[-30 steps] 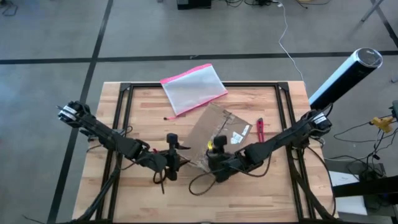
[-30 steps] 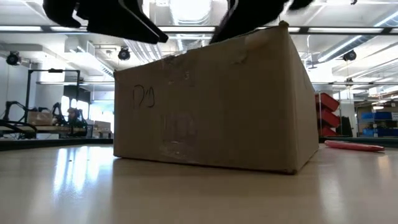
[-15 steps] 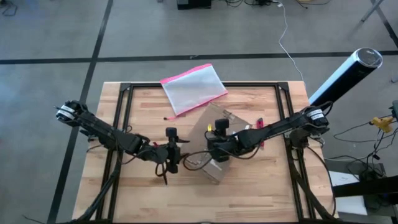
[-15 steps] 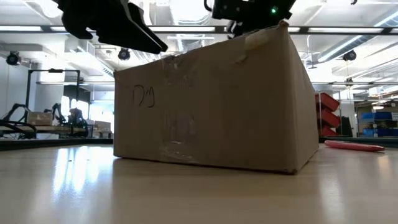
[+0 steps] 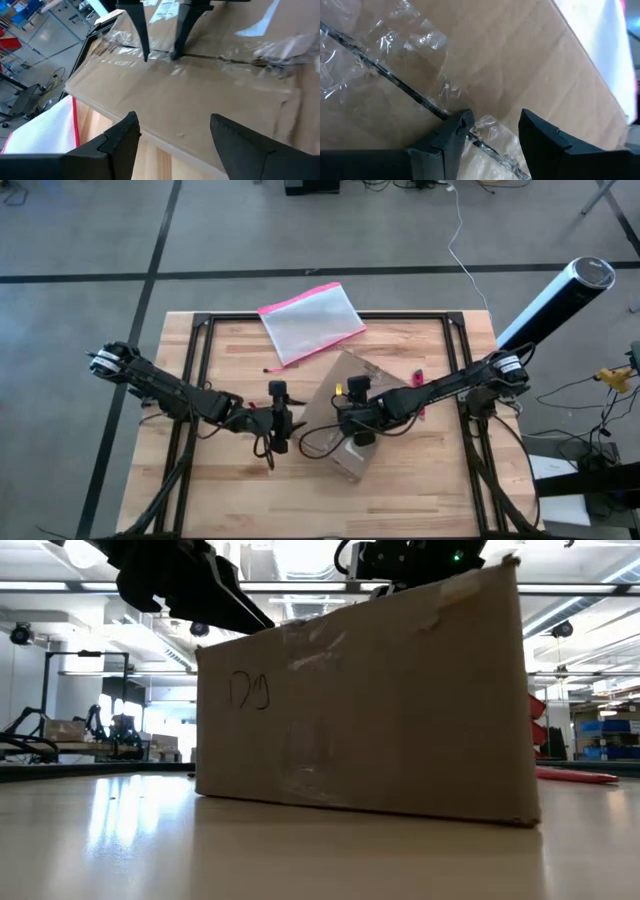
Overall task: Unpack boxes
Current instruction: Open the cardboard box using the box cutter
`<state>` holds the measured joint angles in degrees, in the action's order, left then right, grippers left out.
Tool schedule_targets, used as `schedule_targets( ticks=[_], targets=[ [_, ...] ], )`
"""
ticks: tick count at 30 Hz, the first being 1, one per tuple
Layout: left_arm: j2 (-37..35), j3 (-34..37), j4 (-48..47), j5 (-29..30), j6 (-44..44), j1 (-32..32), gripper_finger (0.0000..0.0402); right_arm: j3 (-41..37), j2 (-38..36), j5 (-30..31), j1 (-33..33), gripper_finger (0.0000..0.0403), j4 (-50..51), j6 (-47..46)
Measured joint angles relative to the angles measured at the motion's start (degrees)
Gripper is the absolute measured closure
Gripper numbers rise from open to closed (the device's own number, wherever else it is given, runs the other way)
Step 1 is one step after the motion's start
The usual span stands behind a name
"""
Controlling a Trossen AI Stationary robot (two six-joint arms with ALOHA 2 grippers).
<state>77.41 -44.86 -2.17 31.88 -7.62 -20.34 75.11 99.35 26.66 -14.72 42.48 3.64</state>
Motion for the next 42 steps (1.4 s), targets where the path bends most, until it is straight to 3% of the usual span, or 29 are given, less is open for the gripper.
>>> schedule_targets(
  ticks=[8,15,25,42],
  targets=[
    [-0.02,0.02,0.00,-2.38,0.93,0.00,0.0179,0.18,0.00,-8.09,-1.37,0.0239,-9.51,1.36],
    [-0.04,0.00,-0.02,-5.71,2.36,0.00,0.0177,3.42,-0.25,-7.45,-1.68,0.0236,-3.92,4.92],
    [-0.04,0.02,-1.31,-5.88,2.78,0.09,0.0179,4.31,-0.35,-7.71,-1.53,0.0237,2.15,8.78],
    [-2.24,0.02,-4.38,-7.14,5.36,0.90,0.0177,4.04,0.96,-7.67,0.49,0.0242,1.64,10.89]
  ],
)
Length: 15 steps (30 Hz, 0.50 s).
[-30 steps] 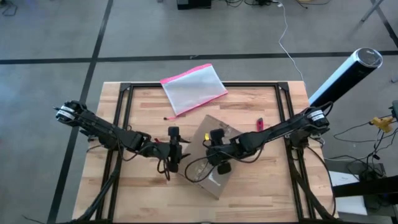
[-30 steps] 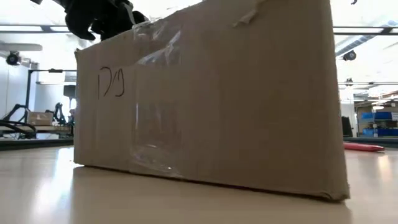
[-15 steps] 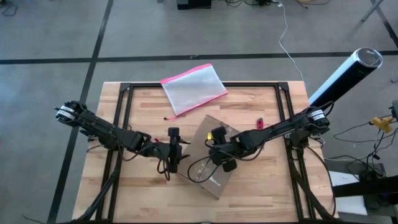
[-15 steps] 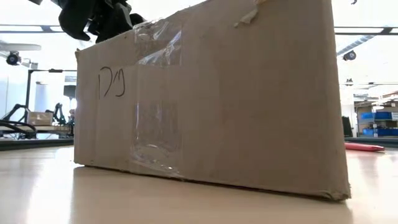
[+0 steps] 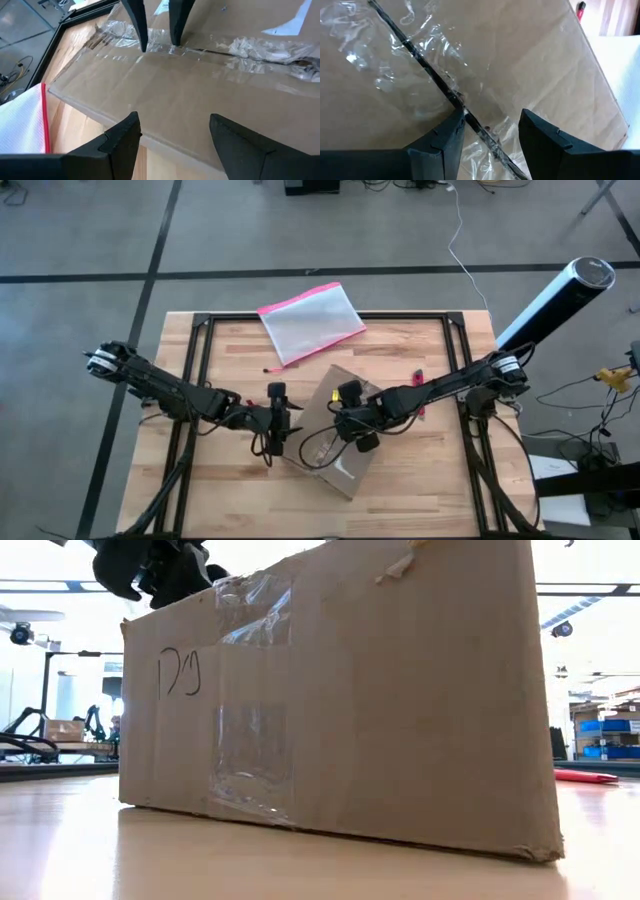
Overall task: Unpack boxes
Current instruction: Open the cardboard box using the box cutter
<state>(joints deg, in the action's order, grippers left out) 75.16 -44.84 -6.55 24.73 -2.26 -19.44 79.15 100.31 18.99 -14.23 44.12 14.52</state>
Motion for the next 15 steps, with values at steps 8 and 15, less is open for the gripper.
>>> schedule_targets(
  ticks=[8,15],
  targets=[
    [-2.11,-0.02,-2.59,0.04,1.82,0.07,0.0173,0.02,3.40,0.44,0.02,0.0240,-0.80,1.08],
    [-1.80,0.00,-3.91,-0.22,3.46,0.07,0.0182,0.09,4.22,1.63,0.02,0.0239,-3.30,1.10]
  ],
)
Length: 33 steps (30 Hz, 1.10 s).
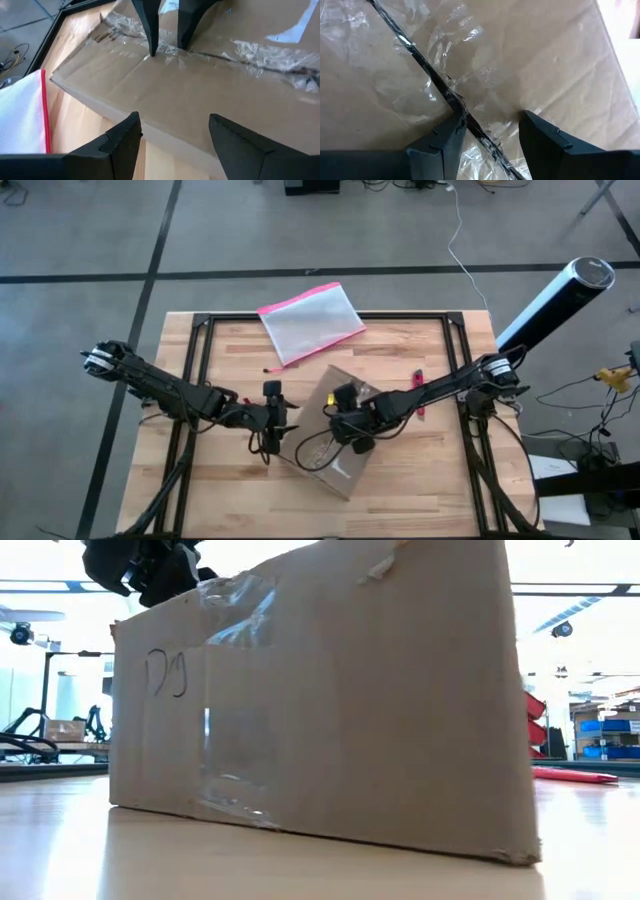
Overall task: Unpack boxes
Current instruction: Open the cardboard box using the box cutter
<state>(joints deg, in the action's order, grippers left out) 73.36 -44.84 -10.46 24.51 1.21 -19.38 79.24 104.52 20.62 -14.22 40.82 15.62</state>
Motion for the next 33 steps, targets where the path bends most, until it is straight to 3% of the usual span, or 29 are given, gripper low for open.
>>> schedule_targets(
  ticks=[11,21,33],
  targets=[
    [0.00,0.66,0.02,-0.14,0.90,0.00,0.0182,-0.11,0.16,0.38,0.39,0.0268,-4.99,-3.79],
    [0.00,0.72,0.26,-1.52,1.32,0.00,0.0182,-0.17,0.18,0.40,0.39,0.0394,-8.16,-3.75],
    [0.04,0.72,1.51,-3.05,1.32,0.00,0.0182,-0.17,0.18,4.22,0.36,0.0402,-10.15,-4.74]
  ],
)
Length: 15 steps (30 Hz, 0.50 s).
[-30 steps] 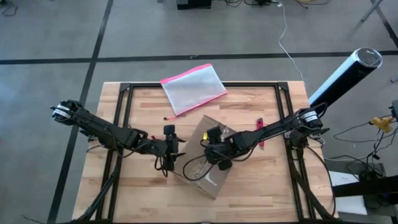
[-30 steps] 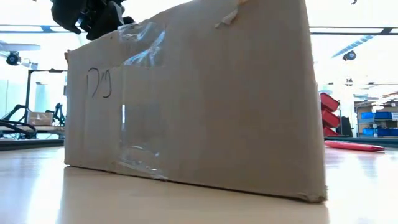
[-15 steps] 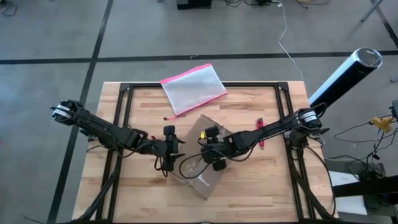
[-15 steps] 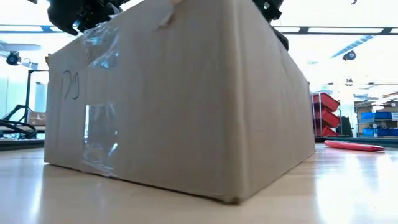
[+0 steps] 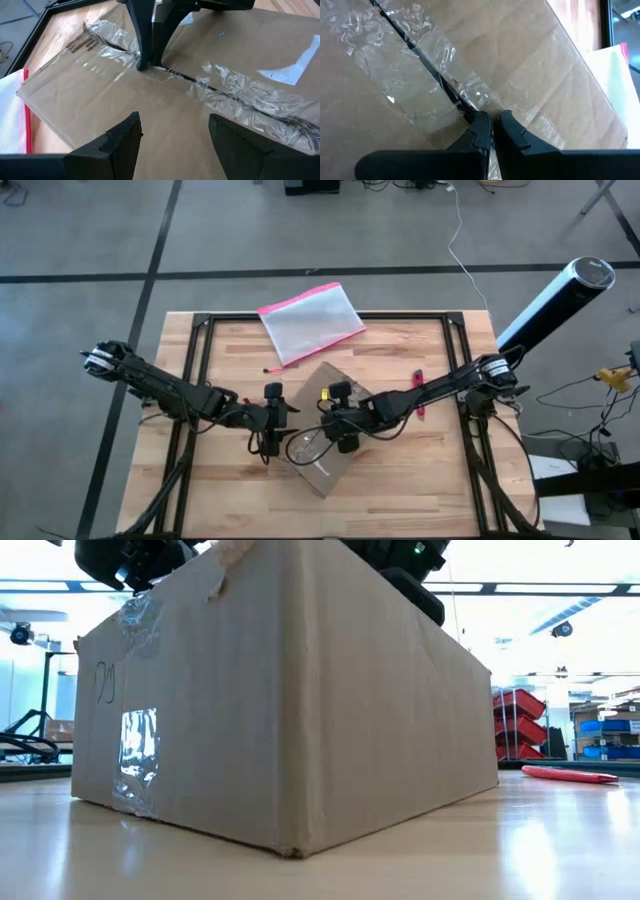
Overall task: Unpack boxes
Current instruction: Open the cardboard box using the box cutter
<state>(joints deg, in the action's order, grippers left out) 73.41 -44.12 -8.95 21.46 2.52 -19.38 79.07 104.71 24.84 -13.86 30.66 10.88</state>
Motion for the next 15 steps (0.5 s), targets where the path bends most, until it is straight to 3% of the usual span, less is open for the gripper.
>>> schedule_targets(
  ticks=[15],
  targets=[
    [0.00,0.00,0.44,-0.03,-0.04,-0.02,0.0182,1.90,-0.22,4.13,0.04,0.0403,-2.64,1.73]
  ],
)
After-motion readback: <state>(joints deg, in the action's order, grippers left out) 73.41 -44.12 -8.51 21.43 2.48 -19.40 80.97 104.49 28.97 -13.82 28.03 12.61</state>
